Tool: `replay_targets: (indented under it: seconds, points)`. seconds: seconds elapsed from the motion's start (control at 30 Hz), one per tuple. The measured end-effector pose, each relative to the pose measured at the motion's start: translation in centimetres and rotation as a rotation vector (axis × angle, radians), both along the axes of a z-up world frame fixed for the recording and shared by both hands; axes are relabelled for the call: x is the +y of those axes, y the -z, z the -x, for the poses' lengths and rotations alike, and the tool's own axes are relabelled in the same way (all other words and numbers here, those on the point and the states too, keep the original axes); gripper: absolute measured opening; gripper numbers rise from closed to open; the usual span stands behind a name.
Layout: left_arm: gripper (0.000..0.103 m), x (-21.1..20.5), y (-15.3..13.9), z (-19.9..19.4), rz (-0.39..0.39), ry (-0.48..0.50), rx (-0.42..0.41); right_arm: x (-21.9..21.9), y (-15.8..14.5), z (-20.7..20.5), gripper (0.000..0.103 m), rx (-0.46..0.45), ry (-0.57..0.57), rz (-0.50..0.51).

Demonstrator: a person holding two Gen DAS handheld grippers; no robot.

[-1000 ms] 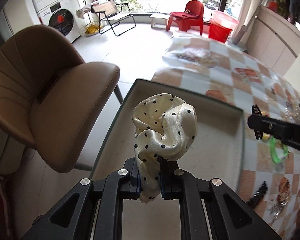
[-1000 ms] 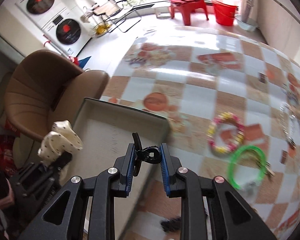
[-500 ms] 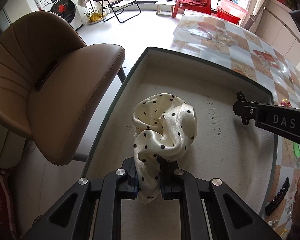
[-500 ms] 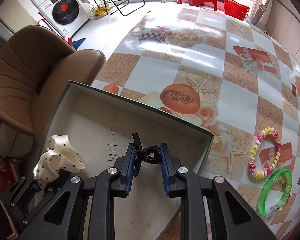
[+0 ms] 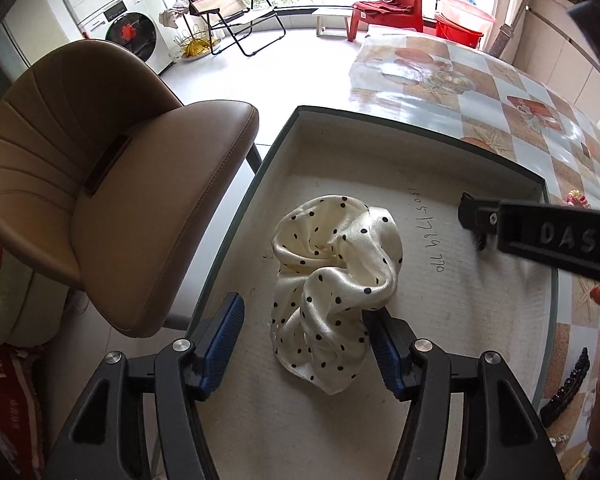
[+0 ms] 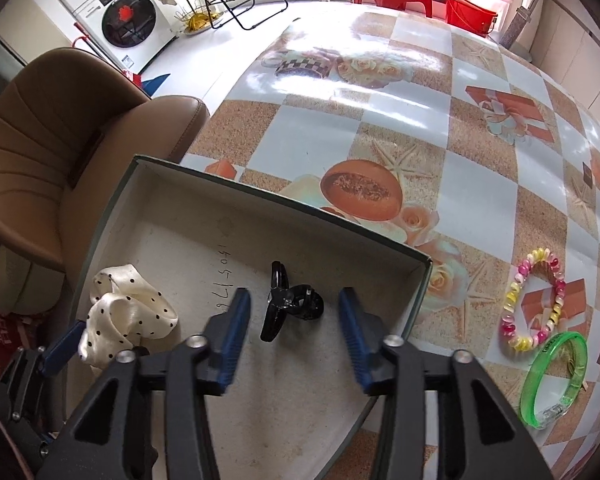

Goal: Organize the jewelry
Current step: 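Carry both items into the grey tray and open both tools to release them, then move both open tools back over the jewelry on the table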

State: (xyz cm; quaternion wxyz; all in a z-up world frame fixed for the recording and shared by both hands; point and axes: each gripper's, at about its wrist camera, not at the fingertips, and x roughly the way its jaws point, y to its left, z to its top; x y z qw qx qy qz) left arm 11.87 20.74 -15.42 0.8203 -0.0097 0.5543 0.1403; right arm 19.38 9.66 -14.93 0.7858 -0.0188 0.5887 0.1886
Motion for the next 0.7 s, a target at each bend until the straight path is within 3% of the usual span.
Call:
replay_targets:
  seconds: [0.13, 0.17, 0.2, 0.23, 0.53, 0.63, 0.7]
  points:
    - [0.068, 0.3, -0.8, 1.3, 0.005, -0.006, -0.008, -0.9, -1.7, 0.3, 0.057, -0.005, 0.018, -0.056]
    - [0.078, 0.2, -1.0, 1.4, 0.007, -0.007, -0.008, -1.3, -2.3, 0.5, 0.059, -0.010, 0.027, -0.068]
    - [0.099, 0.3, -1.2, 1.6, 0.005, -0.010, -0.013, -1.6, -2.8, 0.7, 0.062, -0.015, 0.035, -0.077]
    - [0.103, 0.3, -1.6, 1.9, -0.002, -0.015, -0.028, -2.1, -3.4, 0.9, 0.063, -0.019, 0.044, -0.086]
    - [0.103, -1.6, -4.3, 3.1, -0.001, 0.074, -0.057, -7.7, -6.7, 4.5, 0.067, -0.018, 0.167, -0.130]
    - [0.103, -2.8, -5.2, 3.7, 0.021, 0.116, -0.057, -10.7, -7.1, 6.4, 0.081, -0.008, 0.241, -0.133]
    - [0.103, -4.1, -5.6, 4.0, 0.037, 0.149, -0.056, -12.7, -7.2, 7.8, 0.081, -0.004, 0.288, -0.129]
